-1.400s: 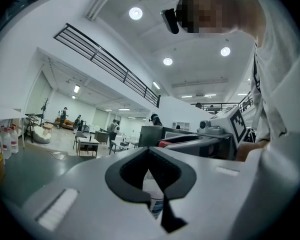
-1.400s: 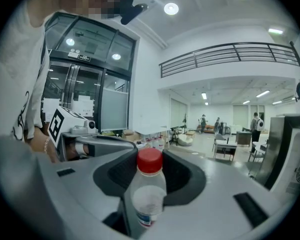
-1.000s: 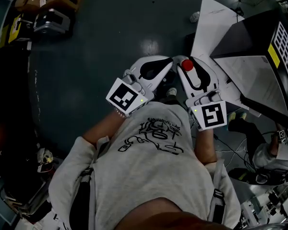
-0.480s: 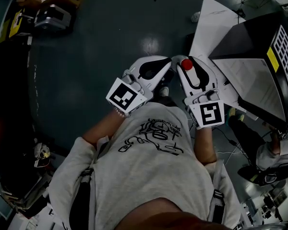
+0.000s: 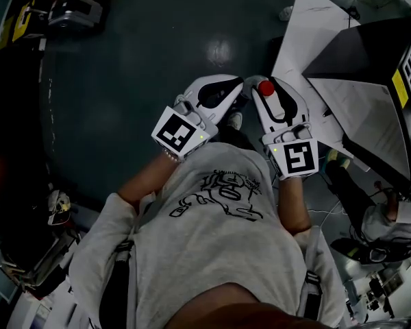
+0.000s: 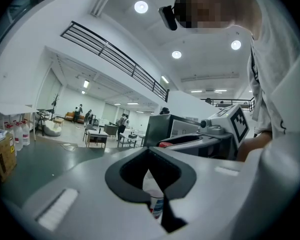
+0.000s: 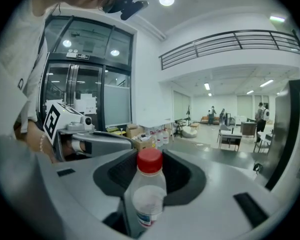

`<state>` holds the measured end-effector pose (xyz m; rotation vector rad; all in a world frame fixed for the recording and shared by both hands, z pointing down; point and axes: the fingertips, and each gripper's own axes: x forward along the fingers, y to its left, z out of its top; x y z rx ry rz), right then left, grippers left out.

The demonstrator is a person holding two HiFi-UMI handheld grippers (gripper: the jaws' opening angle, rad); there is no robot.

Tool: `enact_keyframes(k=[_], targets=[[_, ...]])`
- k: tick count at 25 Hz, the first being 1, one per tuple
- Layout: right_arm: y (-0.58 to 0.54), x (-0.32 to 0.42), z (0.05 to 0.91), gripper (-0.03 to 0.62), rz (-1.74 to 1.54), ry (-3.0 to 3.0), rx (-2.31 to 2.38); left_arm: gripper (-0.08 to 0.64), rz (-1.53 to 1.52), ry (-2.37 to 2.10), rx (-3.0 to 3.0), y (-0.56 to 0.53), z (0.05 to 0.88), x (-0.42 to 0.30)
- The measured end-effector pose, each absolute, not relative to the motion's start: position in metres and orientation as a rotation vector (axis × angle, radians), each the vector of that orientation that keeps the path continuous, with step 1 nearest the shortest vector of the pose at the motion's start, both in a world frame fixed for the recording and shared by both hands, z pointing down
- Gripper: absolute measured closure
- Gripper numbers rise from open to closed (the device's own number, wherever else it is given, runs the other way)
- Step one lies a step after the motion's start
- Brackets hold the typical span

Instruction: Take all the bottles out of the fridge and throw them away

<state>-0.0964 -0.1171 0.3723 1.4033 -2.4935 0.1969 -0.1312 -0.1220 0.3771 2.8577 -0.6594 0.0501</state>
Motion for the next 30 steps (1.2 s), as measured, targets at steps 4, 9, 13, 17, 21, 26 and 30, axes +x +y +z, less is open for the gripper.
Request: enact_keyframes(k=[4,9,13,17,21,26,30], targets=[[-0.114,-0.096,0.389,0.435,0.252,-2.492,1.423,0.554,0.058,-0.665,2.826,-0.119,0.394,-0.133],[-0.108,-0.102,0.413,0.436,0.292,-2.477,1.39,0.554,0.092,-0.665,2.794,-0.111,0.415,-0.136],[-0.104,-0.106,0.433,0.436,0.331,-2.468,1.373,0.554,0.113,-0.673,2.764,-0.108,0.433,-0.138],[-0.1,-0.114,0.452,0.436,0.354,-2.454,1.351,0.554,0.134,-0.685,2.742,-0.105,0.45,-0.145],[-0.096,-0.117,0.475,0.435,0.418,-2.444,1.367,0.554,0.16,-0.693,2.701,-0.105,0.467,-0.148],[-0.089,-0.123,0.502,0.436,0.408,-2.421,1.318,0.554,0.194,-0.699,2.685,-0.102,0.493,-0.153],[-0.084,-0.123,0.525,0.436,0.442,-2.409,1.329,0.554,0.231,-0.695,2.629,-0.092,0.515,-0.156]])
